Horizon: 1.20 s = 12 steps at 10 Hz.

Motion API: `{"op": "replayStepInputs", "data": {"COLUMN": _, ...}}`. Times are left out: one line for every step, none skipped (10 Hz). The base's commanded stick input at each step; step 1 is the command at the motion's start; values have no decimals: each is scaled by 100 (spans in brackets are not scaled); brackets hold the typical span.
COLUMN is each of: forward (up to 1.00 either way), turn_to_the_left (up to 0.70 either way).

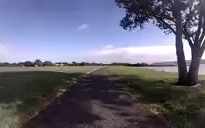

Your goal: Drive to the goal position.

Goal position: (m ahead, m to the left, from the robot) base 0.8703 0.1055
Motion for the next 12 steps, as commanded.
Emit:
{"op": "replayStepInputs", "data": {"forward": 45, "turn_to_the_left": 0}}
{"op": "replayStepInputs", "data": {"forward": 45, "turn_to_the_left": 0}}
{"op": "replayStepInputs", "data": {"forward": 45, "turn_to_the_left": 0}}
{"op": "replayStepInputs", "data": {"forward": 45, "turn_to_the_left": 0}}
{"op": "replayStepInputs", "data": {"forward": 45, "turn_to_the_left": 0}}
{"op": "replayStepInputs", "data": {"forward": 45, "turn_to_the_left": 0}}
{"op": "replayStepInputs", "data": {"forward": 45, "turn_to_the_left": 0}}
{"op": "replayStepInputs", "data": {"forward": 45, "turn_to_the_left": -4}}
{"op": "replayStepInputs", "data": {"forward": 45, "turn_to_the_left": -15}}
{"op": "replayStepInputs", "data": {"forward": 45, "turn_to_the_left": -27}}
{"op": "replayStepInputs", "data": {"forward": 45, "turn_to_the_left": -24}}
{"op": "replayStepInputs", "data": {"forward": 45, "turn_to_the_left": -22}}
